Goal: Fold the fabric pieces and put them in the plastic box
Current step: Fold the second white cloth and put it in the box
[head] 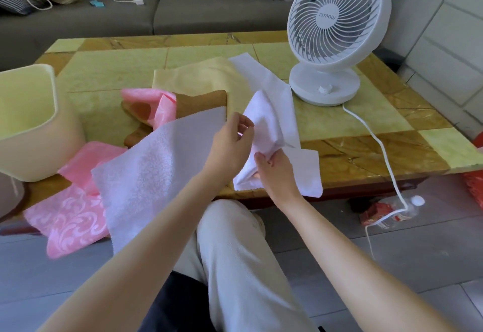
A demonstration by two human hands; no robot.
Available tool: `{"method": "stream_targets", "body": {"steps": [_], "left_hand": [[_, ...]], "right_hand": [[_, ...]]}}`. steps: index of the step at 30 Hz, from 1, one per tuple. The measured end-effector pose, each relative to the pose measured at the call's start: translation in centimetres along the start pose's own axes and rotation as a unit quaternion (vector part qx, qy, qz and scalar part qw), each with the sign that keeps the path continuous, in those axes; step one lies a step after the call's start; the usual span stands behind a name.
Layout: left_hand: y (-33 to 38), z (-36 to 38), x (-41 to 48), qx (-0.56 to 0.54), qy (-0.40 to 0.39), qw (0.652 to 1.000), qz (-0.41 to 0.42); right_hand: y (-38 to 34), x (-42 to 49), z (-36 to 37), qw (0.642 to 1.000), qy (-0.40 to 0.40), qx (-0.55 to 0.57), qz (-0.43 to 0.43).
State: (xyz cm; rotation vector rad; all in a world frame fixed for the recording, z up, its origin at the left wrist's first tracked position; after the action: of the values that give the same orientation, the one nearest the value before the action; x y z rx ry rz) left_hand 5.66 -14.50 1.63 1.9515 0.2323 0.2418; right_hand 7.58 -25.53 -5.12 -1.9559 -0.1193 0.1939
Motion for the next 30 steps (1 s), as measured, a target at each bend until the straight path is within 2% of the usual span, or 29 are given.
{"method": "stream_targets", "body": {"steps": [4, 7, 9, 12, 16, 20, 27, 30], "left_hand": [[-2.5, 4.1, -1.1, 0.137, -0.104, 0.984, 0.049], [-4.0, 7.0, -1.8, 0.328, -0.163, 0.927, 0.087], [-4.4, 7.7, -2.0, 0.394, -0.176, 0.895, 0.115], [-5.1, 8.3, -2.1, 0.414, -0.202, 0.879, 0.125], [-5.4, 8.7, -2.3, 0.415, -0.209, 0.875, 0.134], [-5.5, 8.5, -2.3, 0.442, -0.184, 0.867, 0.139], [-6.8, 8.7, -2.6, 0.461, -0.209, 0.853, 0.125], [-7.0, 8.9, -2.5, 0.467, -0.205, 0.851, 0.125]], "right_hand": [[3.2, -0.5, -2.8, 0.986, 0.024, 0.148, 0.076], [5.3, -1.3, -4.1, 0.977, 0.021, 0.189, 0.099], [6.6, -1.4, -5.4, 0.969, 0.07, 0.2, 0.126], [8.2, -1.3, -7.8, 0.962, 0.143, 0.177, 0.149], [9.1, -0.4, -9.7, 0.98, 0.134, 0.05, 0.135], [8.9, 0.6, -10.8, 0.983, 0.139, -0.052, 0.106], [9.6, 1.0, -12.4, 0.972, 0.16, -0.132, 0.114], [9.3, 1.2, -12.5, 0.974, 0.14, -0.139, 0.114]]}}
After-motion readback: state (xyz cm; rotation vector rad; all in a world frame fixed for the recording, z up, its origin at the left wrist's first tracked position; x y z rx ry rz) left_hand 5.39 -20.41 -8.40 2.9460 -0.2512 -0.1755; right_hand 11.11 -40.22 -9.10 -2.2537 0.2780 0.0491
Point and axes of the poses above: each hand's wrist, its own x-axis towards the middle knuckle, its own z-axis out of the palm, y = z × x, the point moved 6 cm from there along x, towards the middle knuckle, and after that the axes turned 2 degrees about -y, right-handed, at the moved point
